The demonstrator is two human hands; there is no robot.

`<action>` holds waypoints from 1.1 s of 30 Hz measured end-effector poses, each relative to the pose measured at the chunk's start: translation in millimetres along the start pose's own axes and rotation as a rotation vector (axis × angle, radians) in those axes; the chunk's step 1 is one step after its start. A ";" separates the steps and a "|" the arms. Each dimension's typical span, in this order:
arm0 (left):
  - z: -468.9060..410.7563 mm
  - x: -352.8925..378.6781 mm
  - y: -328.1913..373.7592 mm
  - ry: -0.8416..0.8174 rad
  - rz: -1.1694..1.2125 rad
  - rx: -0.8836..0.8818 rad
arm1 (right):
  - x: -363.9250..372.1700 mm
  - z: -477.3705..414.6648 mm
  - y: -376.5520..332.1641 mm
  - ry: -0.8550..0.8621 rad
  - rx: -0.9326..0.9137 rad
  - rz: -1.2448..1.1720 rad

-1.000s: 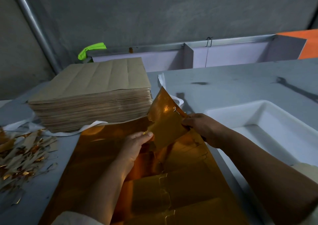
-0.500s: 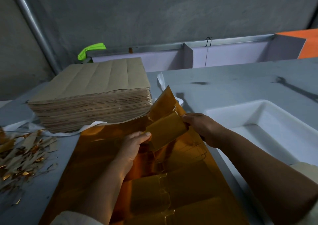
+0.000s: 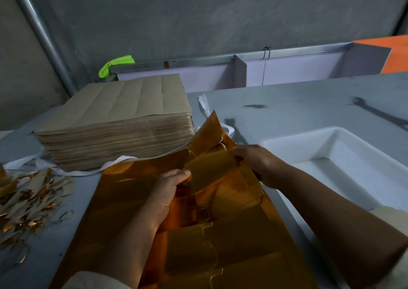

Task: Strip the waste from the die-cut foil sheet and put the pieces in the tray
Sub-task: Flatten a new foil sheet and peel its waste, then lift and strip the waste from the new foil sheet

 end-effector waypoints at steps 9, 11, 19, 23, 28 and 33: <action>-3.1 -7.3 -0.1 0.010 0.009 0.039 | -1.0 -3.7 0.3 0.000 -0.049 -0.015; -3.3 -7.5 -0.1 0.020 0.011 0.036 | -0.9 -4.0 -0.2 0.003 -0.055 -0.003; -0.1 -10.6 0.5 0.078 0.050 0.028 | 0.3 -3.1 -1.6 -0.002 -0.074 0.034; 1.2 -11.9 1.7 0.103 0.058 0.029 | -0.7 -5.3 -0.8 0.005 -0.082 0.032; 1.0 -12.2 6.2 0.138 0.044 0.031 | -0.9 -7.7 0.6 -0.020 -0.060 0.019; -4.4 -17.4 21.7 0.230 0.138 0.008 | -1.0 -10.1 1.4 -0.026 -0.070 0.017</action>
Point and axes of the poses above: each hand's wrist, its own z-axis away from the middle knuckle, its own x-axis out of the palm, y = z × x, the point moved 5 cm from there along -z, towards the middle knuckle, and after that the axes turned 2 degrees about y, right-handed, at the moved point
